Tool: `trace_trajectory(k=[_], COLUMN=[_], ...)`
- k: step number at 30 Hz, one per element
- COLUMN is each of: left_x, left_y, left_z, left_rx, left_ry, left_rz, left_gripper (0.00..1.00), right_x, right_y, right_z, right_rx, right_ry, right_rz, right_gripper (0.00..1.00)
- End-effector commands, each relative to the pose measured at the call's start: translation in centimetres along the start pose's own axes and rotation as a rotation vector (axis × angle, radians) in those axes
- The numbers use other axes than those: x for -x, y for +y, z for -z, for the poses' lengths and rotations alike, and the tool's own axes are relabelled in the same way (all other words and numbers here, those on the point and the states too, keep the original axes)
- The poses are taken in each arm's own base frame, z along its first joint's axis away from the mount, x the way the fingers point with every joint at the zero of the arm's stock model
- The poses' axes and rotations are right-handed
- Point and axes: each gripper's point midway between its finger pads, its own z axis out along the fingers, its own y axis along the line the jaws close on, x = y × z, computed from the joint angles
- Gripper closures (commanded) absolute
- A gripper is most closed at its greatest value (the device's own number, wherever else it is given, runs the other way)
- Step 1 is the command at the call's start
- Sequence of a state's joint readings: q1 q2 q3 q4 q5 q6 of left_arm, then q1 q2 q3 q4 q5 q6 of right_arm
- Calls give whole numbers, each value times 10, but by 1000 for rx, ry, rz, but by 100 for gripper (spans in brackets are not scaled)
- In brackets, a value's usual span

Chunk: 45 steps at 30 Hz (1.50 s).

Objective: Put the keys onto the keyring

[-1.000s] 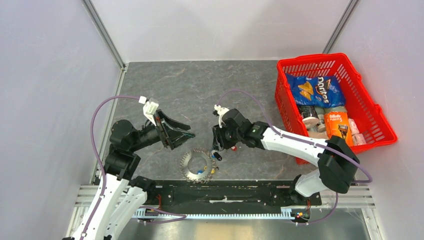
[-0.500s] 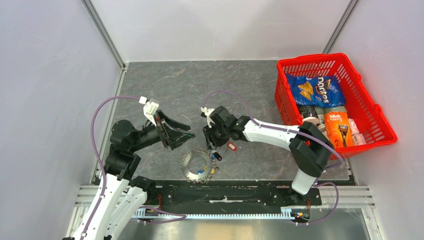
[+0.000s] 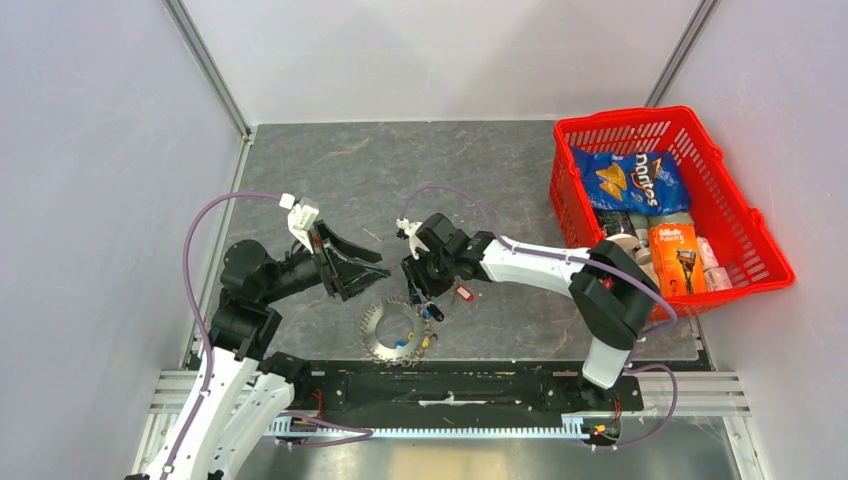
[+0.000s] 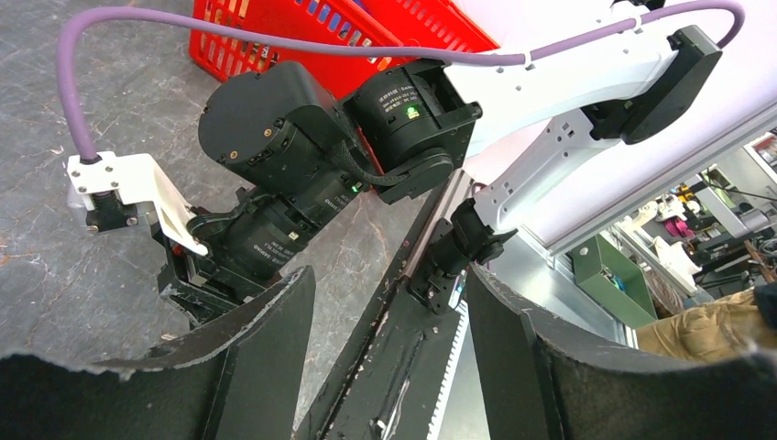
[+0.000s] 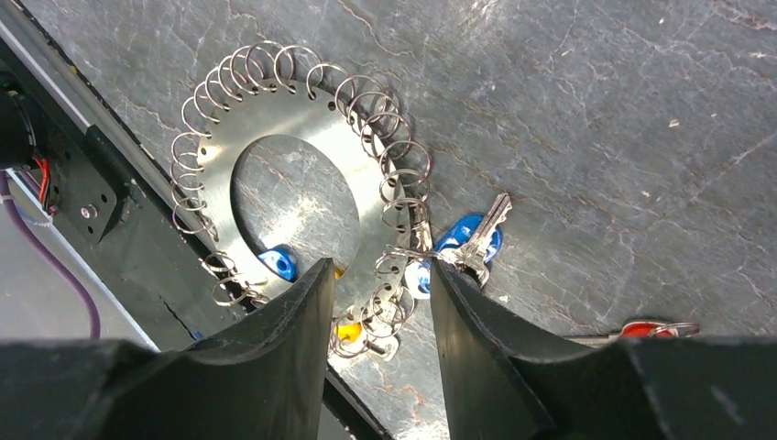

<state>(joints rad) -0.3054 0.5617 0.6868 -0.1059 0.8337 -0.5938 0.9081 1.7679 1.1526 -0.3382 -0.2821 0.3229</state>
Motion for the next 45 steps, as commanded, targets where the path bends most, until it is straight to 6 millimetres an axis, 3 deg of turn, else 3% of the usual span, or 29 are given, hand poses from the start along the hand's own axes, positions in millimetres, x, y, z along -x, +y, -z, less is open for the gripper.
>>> trace_trajectory(k=[1, 6, 14, 17, 26, 45], left_x=[1, 1, 0, 0, 0, -1], left_y=[-8, -8, -8, -8, -7, -9], left_z=[1, 1, 1, 0, 0, 0], left_rx=[-39, -41, -43, -45, -45, -51], left_ry=[0, 0, 3, 4, 6, 7], left_rz=[-44, -46, -40, -40, -37, -38], left_gripper=[32, 32, 32, 32, 32, 32], right_x=[-4, -32, -58, -69, -74, -52], right_y=[15, 23, 42, 42, 41, 47], right_z=[16, 34, 62, 57, 35, 7], right_rx=[45, 67, 152, 143, 100, 82], right_ry=[-13, 35, 67, 93, 121, 83], right_rz=[21, 74, 152, 174, 245, 287], right_gripper=[50, 49, 49, 49, 50, 58])
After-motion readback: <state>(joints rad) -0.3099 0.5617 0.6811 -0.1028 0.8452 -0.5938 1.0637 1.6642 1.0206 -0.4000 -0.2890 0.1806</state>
